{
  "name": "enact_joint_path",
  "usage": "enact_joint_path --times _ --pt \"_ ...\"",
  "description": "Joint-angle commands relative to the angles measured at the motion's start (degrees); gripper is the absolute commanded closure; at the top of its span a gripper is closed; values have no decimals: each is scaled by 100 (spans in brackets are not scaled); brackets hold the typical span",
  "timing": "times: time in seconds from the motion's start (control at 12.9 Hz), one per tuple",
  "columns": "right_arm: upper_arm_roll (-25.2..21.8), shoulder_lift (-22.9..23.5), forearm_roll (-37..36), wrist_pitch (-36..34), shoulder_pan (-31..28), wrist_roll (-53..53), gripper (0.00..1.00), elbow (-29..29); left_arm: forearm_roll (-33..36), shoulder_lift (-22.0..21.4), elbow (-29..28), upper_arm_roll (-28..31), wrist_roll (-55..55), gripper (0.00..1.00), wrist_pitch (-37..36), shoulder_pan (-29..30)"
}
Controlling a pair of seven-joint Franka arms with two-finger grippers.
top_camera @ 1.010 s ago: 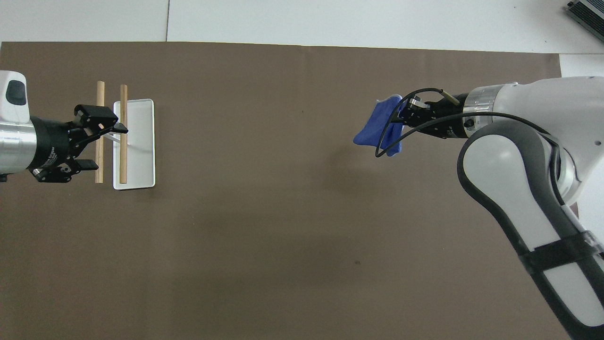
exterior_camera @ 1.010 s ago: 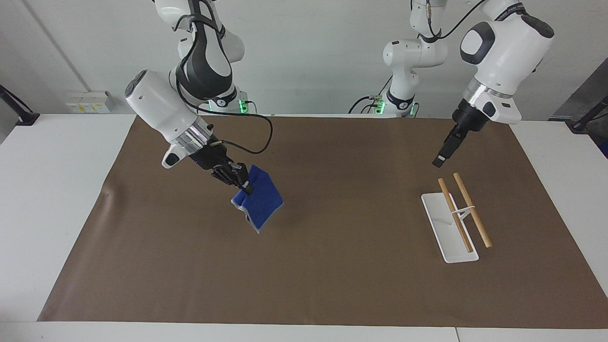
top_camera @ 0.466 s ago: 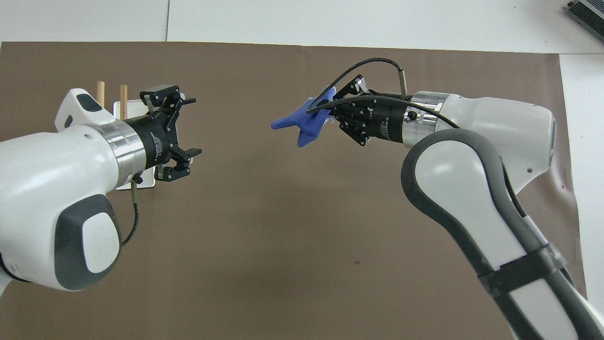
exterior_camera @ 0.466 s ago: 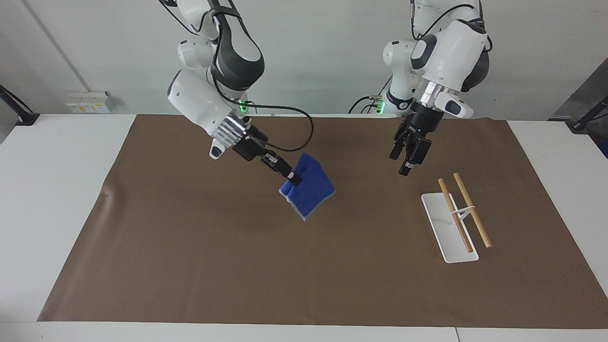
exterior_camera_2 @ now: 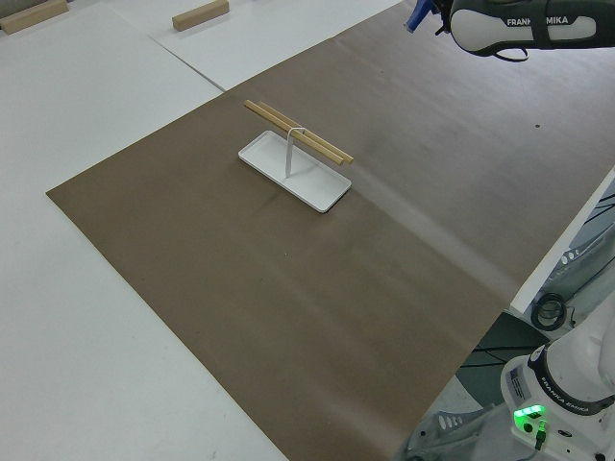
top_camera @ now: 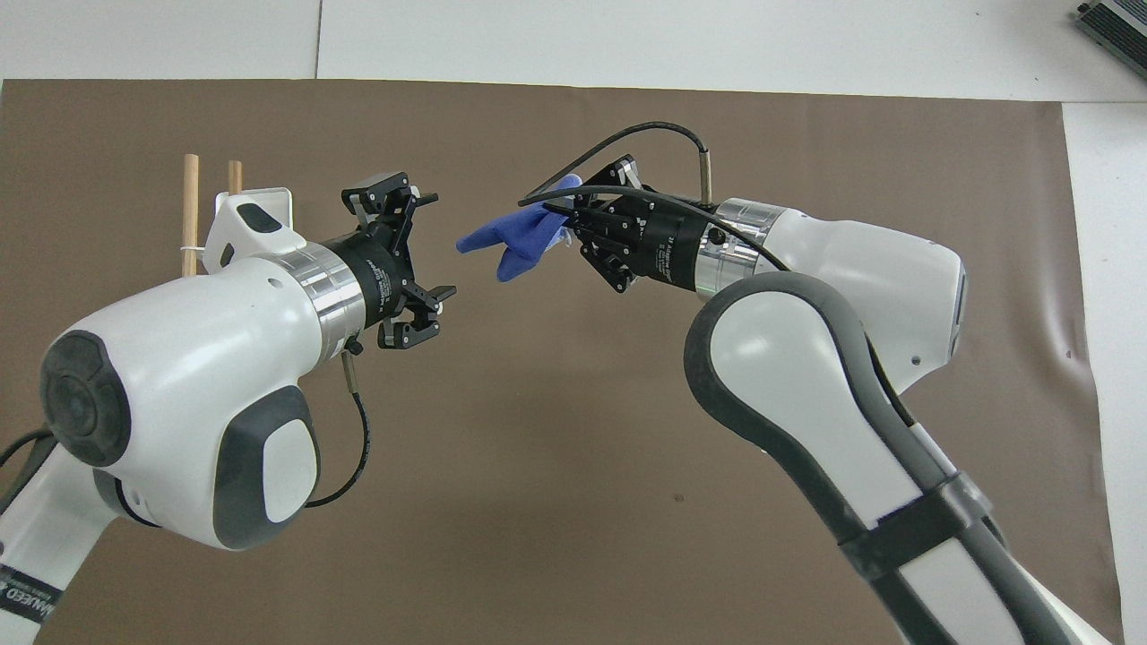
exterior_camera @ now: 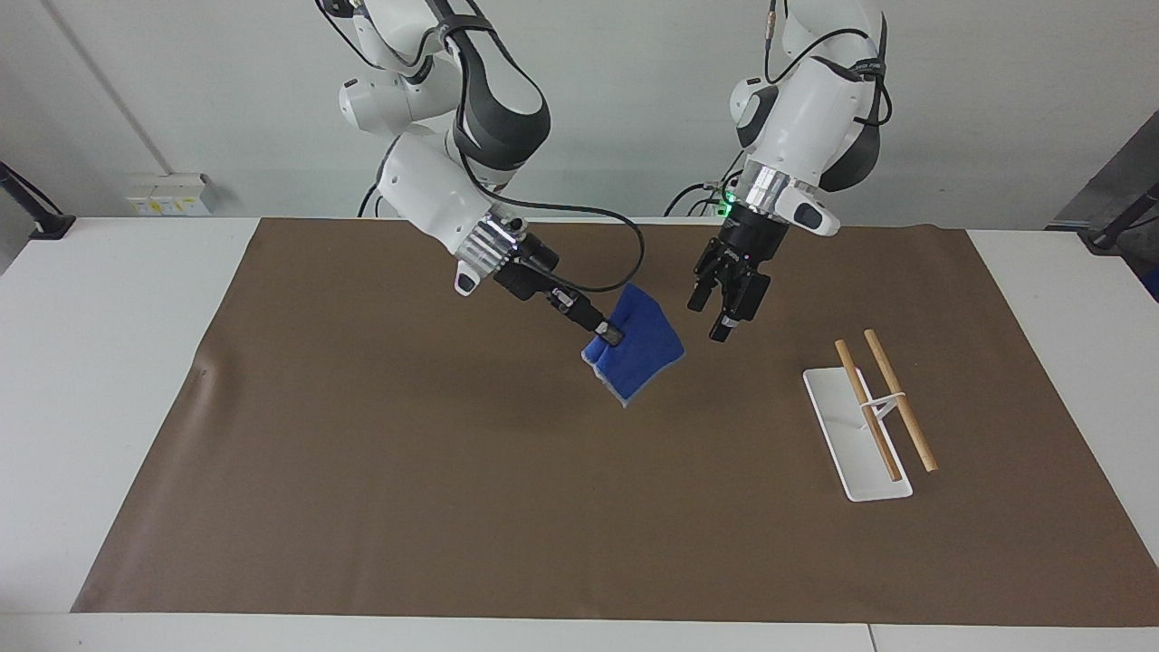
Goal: Right arm passes towel to left arm to hang
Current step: 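Grasp the towel with the left gripper next to the right gripper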
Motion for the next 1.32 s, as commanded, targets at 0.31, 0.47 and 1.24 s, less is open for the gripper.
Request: enact_joint_path --times 0.31,0.47,1.24 --pt "11 37 131 142 44 68 100 31 -5 454 12 19 762 0 918 57" --pt "11 37 131 142 44 68 100 23 -5 498 12 45 933 21 910 84" --pt "11 37 131 134 35 60 100 23 -14 489 20 54 1116 100 760 101"
